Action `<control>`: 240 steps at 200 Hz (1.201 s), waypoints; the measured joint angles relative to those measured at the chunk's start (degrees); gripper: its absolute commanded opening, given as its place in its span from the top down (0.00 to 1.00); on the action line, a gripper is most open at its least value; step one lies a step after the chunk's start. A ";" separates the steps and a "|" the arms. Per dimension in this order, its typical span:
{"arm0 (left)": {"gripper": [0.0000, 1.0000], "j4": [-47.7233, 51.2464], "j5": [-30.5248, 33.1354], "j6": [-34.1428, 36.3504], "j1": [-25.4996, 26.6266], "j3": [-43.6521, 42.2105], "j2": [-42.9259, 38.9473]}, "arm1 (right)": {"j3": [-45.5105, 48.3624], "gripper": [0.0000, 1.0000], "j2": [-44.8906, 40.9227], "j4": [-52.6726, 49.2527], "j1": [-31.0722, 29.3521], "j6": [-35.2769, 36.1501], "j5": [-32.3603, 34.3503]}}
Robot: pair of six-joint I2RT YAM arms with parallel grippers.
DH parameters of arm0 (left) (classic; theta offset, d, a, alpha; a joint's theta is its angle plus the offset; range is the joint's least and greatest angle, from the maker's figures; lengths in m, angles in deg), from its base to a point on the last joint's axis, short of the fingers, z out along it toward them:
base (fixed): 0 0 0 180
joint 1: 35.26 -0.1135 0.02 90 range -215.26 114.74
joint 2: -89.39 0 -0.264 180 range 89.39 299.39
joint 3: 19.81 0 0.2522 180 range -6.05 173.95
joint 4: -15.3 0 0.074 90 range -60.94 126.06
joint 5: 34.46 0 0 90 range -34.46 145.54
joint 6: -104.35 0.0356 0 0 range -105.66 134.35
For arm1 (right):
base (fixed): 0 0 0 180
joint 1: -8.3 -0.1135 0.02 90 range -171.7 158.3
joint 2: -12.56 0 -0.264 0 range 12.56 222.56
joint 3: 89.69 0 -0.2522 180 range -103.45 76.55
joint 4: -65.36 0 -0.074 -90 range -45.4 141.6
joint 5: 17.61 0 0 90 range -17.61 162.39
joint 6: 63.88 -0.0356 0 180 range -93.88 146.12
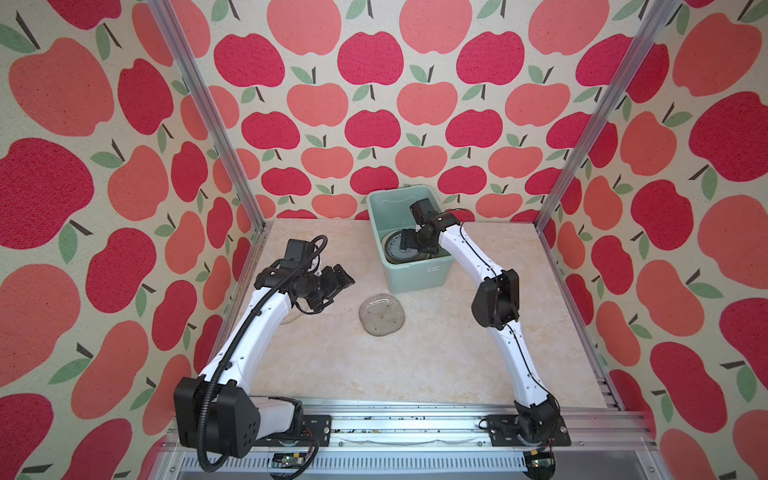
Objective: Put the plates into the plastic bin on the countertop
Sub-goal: 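Press the floral plate flat onto the stacked plates with the right gripper, then open and withdraw the right gripper while the left moves to the glass dish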
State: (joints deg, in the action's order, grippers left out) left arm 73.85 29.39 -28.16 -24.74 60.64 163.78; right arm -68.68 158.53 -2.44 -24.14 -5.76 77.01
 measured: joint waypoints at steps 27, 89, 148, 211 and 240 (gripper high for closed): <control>0.12 0.00 0.00 -0.02 0.00 0.00 0.39 | 0.00 0.13 1.29 1.14 -0.02 0.42 -1.40; 0.12 0.00 0.00 -0.02 0.00 0.00 0.61 | 0.00 0.13 1.01 1.27 -0.02 0.63 -0.87; 0.12 0.74 0.33 -0.02 0.02 0.00 -0.63 | 0.00 0.12 -4.26 1.18 -0.02 1.38 2.45; 0.11 3.89 0.85 -0.02 1.42 0.00 -5.09 | -0.07 0.13 -10.19 0.33 -0.02 2.45 2.95; 0.11 5.66 0.72 0.20 2.49 0.00 -5.49 | 0.24 0.14 -11.96 -0.07 -0.07 3.52 1.31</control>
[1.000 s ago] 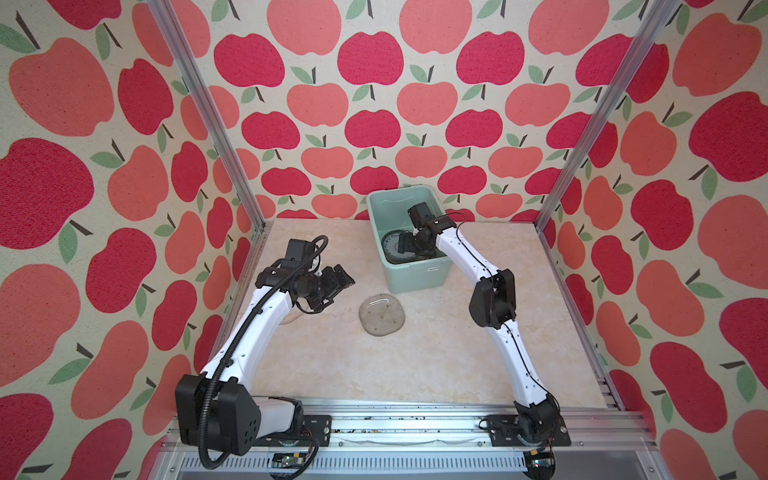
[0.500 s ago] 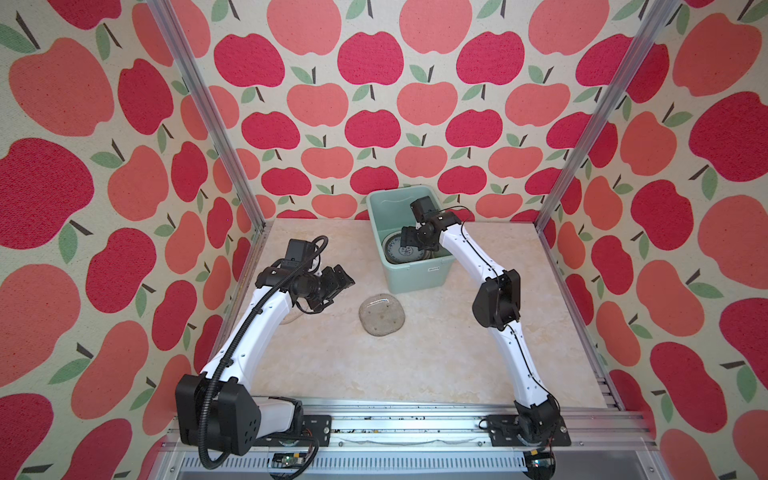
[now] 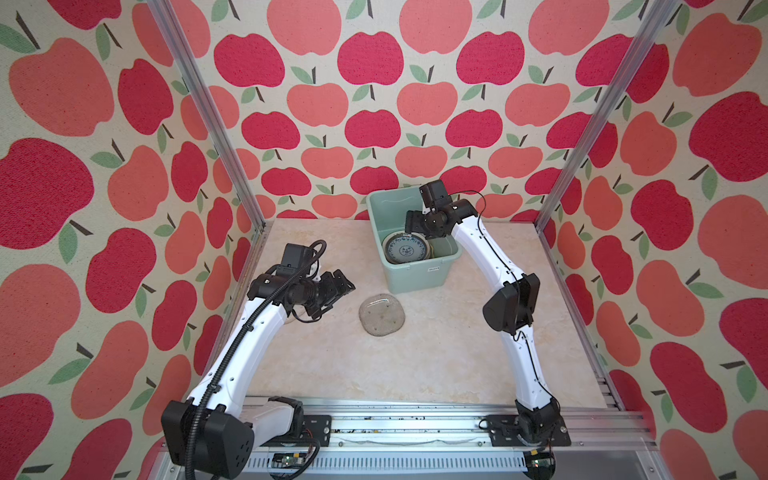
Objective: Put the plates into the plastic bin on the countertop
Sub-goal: 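Open and withdraw the right gripper while the left moves to the glass dish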
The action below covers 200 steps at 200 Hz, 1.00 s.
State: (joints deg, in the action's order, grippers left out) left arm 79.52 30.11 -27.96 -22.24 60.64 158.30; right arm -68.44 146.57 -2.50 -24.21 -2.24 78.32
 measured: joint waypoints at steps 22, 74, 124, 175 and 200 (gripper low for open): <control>0.12 1.79 -0.04 1.20 1.36 -0.02 0.09 | 2.89 0.14 -4.92 -0.02 -0.11 1.51 -2.62; 0.15 1.77 0.50 1.31 3.69 -6.60 0.07 | 30.51 0.17 -33.86 5.68 -0.13 0.55 -11.47; 0.23 -3.50 1.75 -3.82 8.33 -12.57 0.79 | 63.08 0.22 -58.58 13.46 -1.27 -10.10 -17.75; 0.35 -11.61 3.04 -12.35 9.75 -18.12 4.52 | 82.14 0.24 -63.45 19.85 -1.62 -21.73 -20.96; 0.40 -14.32 4.15 -16.24 10.51 -19.19 7.67 | 84.39 0.24 -63.28 22.34 -1.62 -25.03 -21.59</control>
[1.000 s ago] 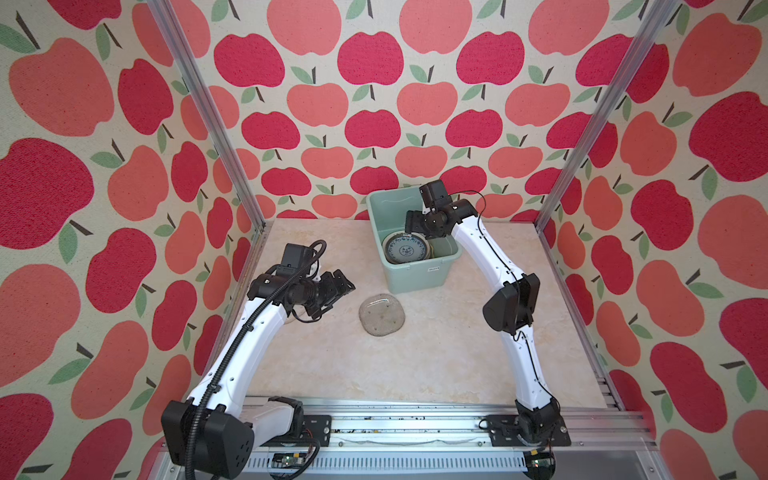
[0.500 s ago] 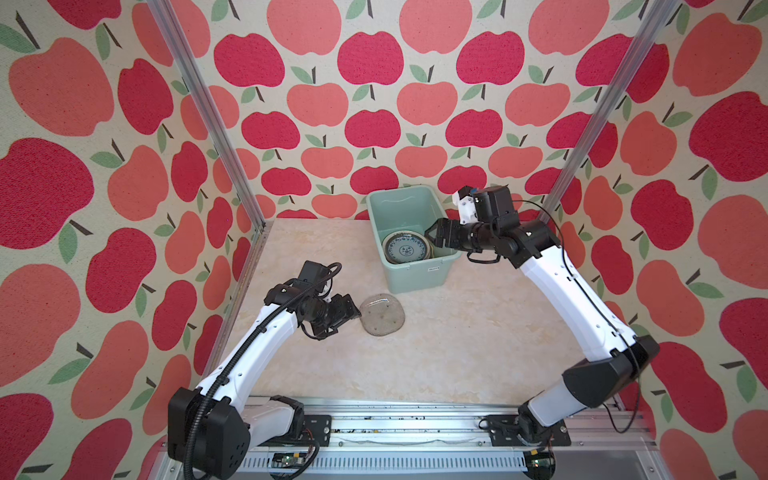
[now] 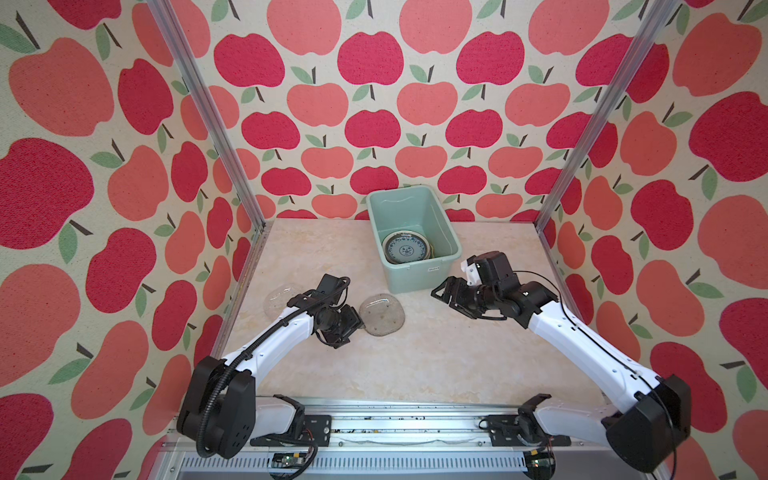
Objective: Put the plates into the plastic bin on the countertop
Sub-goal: 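Open and withdraw the right gripper while the left moves to the glass dish, then grip the clear glass dish's rim with the left gripper and tilt it up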
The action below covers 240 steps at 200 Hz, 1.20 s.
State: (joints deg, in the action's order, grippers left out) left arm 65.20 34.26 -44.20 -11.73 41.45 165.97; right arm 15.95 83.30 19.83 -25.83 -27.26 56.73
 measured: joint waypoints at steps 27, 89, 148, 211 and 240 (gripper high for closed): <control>0.45 -2.16 1.31 -1.64 1.25 0.07 4.13 | 0.00 0.24 0.79 2.49 0.00 -1.42 -0.59; 0.57 -4.09 3.08 -2.64 2.43 2.19 11.80 | 0.04 0.24 1.55 3.82 0.00 -2.27 -0.98; 0.65 -5.62 4.42 -3.39 2.64 5.64 17.79 | 0.04 0.24 1.55 3.48 0.15 -2.23 -0.98; 0.80 -6.71 4.59 -3.54 2.62 6.78 20.00 | 0.04 0.24 1.60 2.73 0.94 -2.23 -0.98; 0.90 -6.93 4.37 -3.54 2.64 6.93 20.28 | 0.02 0.24 1.77 2.54 1.16 -2.23 -1.03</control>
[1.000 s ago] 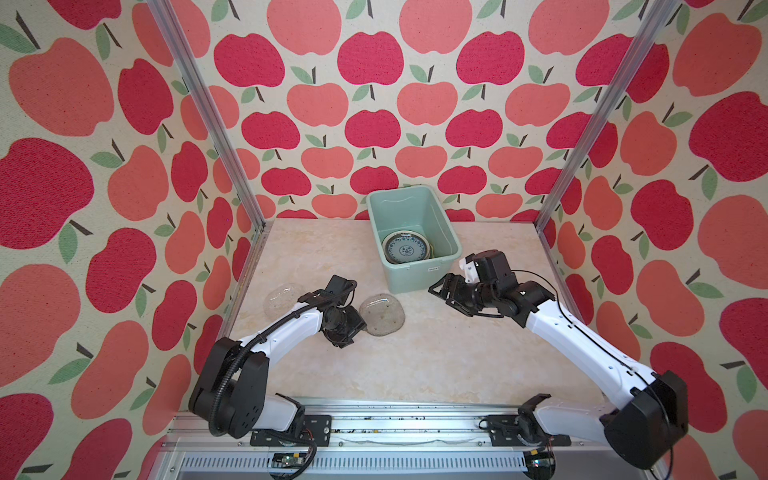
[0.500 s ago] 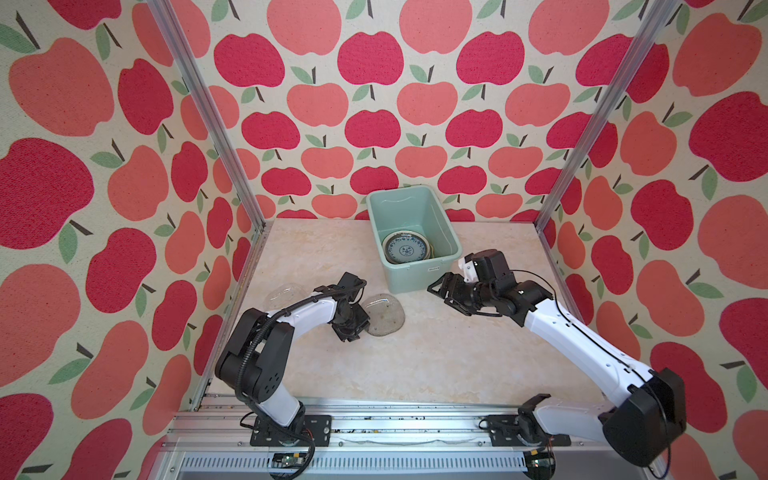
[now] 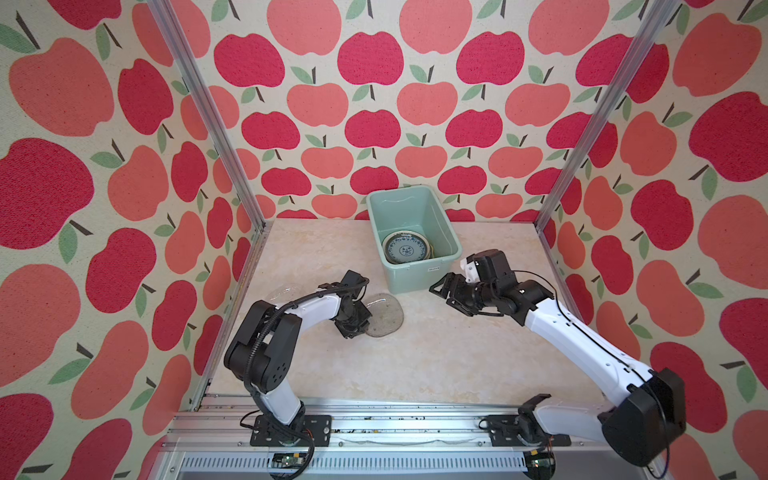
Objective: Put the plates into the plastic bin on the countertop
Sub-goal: 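Grip the clear glass dish's rim with the left gripper and tilt it up, then hold the glass dish upright with the left gripper while the right grips its rim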
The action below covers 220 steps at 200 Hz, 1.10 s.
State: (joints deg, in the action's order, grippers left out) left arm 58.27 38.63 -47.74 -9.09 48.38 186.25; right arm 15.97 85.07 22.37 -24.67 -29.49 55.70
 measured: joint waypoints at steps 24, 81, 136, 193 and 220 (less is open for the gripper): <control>0.97 -0.11 -0.22 0.04 0.00 0.79 -0.35 | 0.00 0.24 0.35 0.00 0.11 0.00 0.00; 1.00 3.91 -0.26 0.72 0.20 0.22 -6.01 | -0.09 0.24 0.42 -0.11 0.22 0.02 0.02; 1.00 15.54 -1.53 6.60 2.01 -0.96 -24.09 | -2.99 0.24 0.39 -3.06 1.01 1.99 -0.09; 1.00 31.04 -4.26 15.61 5.22 6.25 -35.17 | -12.13 0.26 1.18 -6.93 1.01 8.90 -5.16; 1.00 34.25 -5.18 18.56 5.35 13.22 -37.13 | -17.05 0.30 1.44 -9.60 0.94 12.15 -7.91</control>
State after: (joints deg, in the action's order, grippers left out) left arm 92.52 33.45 -29.18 -3.73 61.60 149.12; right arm -1.08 86.51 12.77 -23.73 -17.34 47.79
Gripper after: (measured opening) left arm 0.062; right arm 0.714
